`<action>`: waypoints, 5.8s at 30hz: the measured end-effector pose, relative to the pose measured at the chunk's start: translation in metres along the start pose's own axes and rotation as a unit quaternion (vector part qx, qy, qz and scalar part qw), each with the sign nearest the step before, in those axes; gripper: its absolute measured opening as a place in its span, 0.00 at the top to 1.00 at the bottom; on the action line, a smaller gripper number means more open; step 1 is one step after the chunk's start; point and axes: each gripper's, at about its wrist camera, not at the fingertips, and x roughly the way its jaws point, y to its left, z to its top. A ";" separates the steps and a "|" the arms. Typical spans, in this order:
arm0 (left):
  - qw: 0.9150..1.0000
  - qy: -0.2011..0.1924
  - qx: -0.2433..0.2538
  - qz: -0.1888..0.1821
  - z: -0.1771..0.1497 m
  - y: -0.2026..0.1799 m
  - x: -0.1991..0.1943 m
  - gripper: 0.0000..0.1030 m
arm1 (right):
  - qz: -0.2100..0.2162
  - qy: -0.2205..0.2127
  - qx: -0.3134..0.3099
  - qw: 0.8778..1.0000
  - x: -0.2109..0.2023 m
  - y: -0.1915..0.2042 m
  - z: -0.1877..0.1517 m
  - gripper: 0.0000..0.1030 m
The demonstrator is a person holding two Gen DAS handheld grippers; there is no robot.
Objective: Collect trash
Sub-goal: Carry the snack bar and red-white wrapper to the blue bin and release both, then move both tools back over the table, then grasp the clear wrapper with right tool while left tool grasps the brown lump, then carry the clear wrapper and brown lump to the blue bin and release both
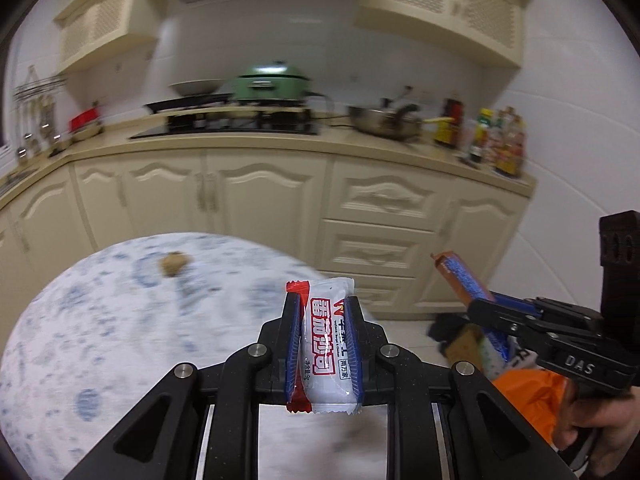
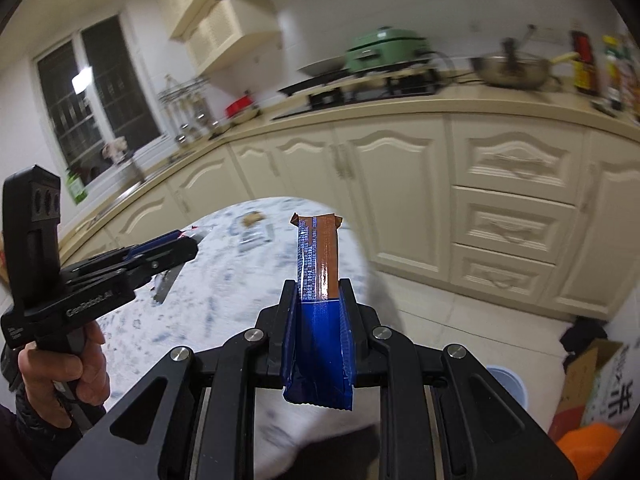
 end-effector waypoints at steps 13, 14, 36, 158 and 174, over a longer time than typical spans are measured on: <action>0.990 0.060 0.064 -0.113 -0.007 -0.131 0.109 0.83 | -0.104 -0.007 0.096 0.990 -0.062 -0.134 -0.040 0.81; 0.989 0.072 0.064 -0.117 -0.008 -0.138 0.120 0.83 | -0.109 -0.002 0.107 0.988 -0.060 -0.146 -0.045 0.81; 0.972 0.228 0.034 -0.050 -0.020 -0.166 0.305 0.12 | -0.143 0.095 0.283 0.944 0.044 -0.307 -0.139 0.03; 0.985 0.125 -0.071 0.097 0.071 0.220 0.187 0.61 | -0.013 0.143 -0.057 0.988 0.261 0.077 0.071 0.57; 0.995 0.023 -0.042 0.082 0.037 0.111 -0.009 0.61 | 0.007 0.046 -0.050 0.998 0.096 0.113 0.066 0.57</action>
